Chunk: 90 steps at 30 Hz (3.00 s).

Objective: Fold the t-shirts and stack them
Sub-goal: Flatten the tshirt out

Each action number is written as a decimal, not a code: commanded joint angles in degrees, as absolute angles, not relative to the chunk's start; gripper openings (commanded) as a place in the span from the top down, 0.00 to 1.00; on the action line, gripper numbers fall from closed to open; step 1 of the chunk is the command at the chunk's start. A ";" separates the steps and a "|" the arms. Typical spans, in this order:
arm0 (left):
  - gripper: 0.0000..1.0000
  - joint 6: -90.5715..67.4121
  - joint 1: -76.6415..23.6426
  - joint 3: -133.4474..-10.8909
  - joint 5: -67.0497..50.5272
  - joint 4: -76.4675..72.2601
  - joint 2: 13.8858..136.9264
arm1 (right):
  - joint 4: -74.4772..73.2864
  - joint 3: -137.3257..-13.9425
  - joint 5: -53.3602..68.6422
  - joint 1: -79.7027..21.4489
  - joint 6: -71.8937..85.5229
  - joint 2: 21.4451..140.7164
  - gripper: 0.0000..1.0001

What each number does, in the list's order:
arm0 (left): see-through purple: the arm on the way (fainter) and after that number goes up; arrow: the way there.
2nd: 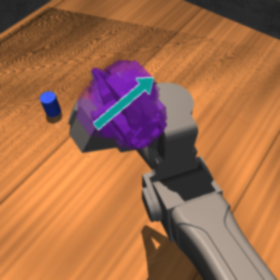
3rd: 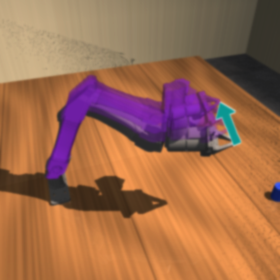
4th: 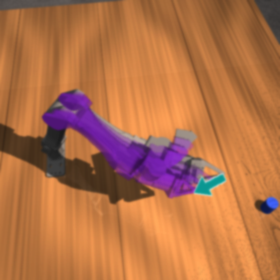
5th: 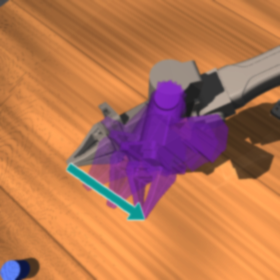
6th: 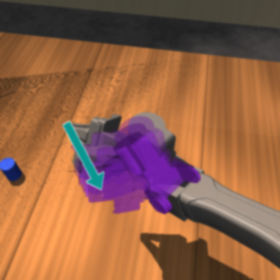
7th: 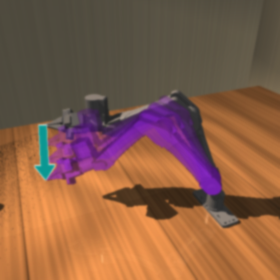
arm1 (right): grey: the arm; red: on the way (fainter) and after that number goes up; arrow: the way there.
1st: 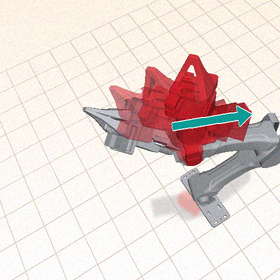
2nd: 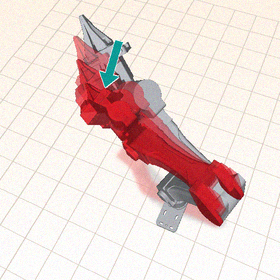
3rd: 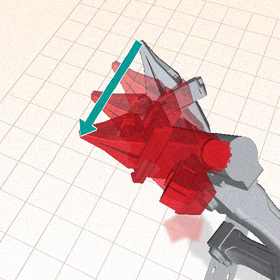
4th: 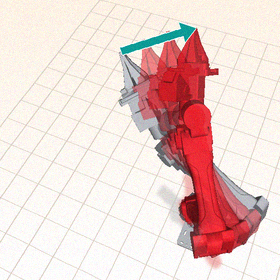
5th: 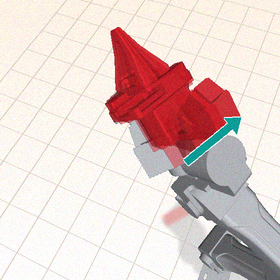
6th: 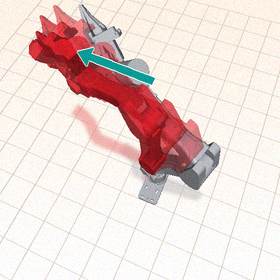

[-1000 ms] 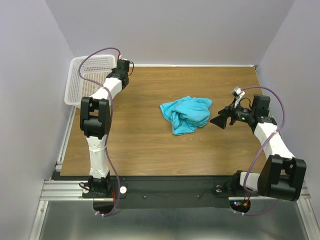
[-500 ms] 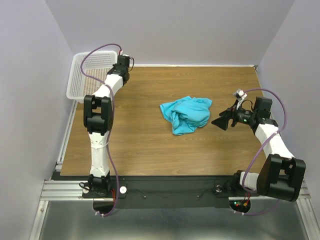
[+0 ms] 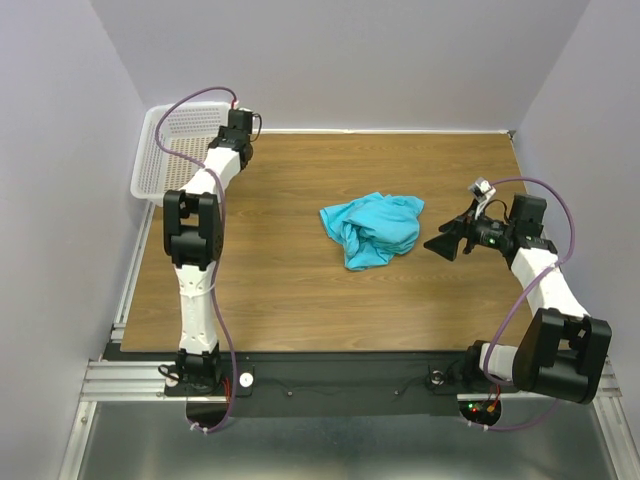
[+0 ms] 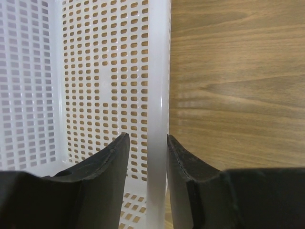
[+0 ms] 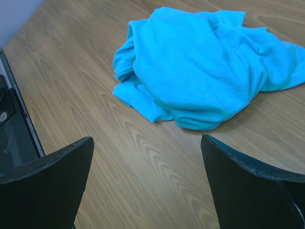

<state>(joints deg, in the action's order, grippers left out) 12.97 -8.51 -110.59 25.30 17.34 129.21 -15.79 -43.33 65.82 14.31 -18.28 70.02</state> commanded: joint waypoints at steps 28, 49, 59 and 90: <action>0.01 -9.57 -2.72 -49.33 -26.75 -13.18 58.28 | -34.98 -63.10 36.58 -4.82 -33.75 78.03 0.02; 0.01 -20.74 -17.49 -33.75 -26.72 -17.58 53.44 | -29.27 -65.83 17.58 -20.30 -26.46 89.82 0.46; 0.01 -22.68 -19.25 -31.38 -24.26 -17.93 52.03 | -28.83 -68.46 19.78 -22.41 -24.79 91.75 0.50; 0.01 -22.59 -20.48 -31.64 -24.70 -18.63 52.64 | -22.15 -50.99 -3.96 7.37 -12.74 64.35 0.50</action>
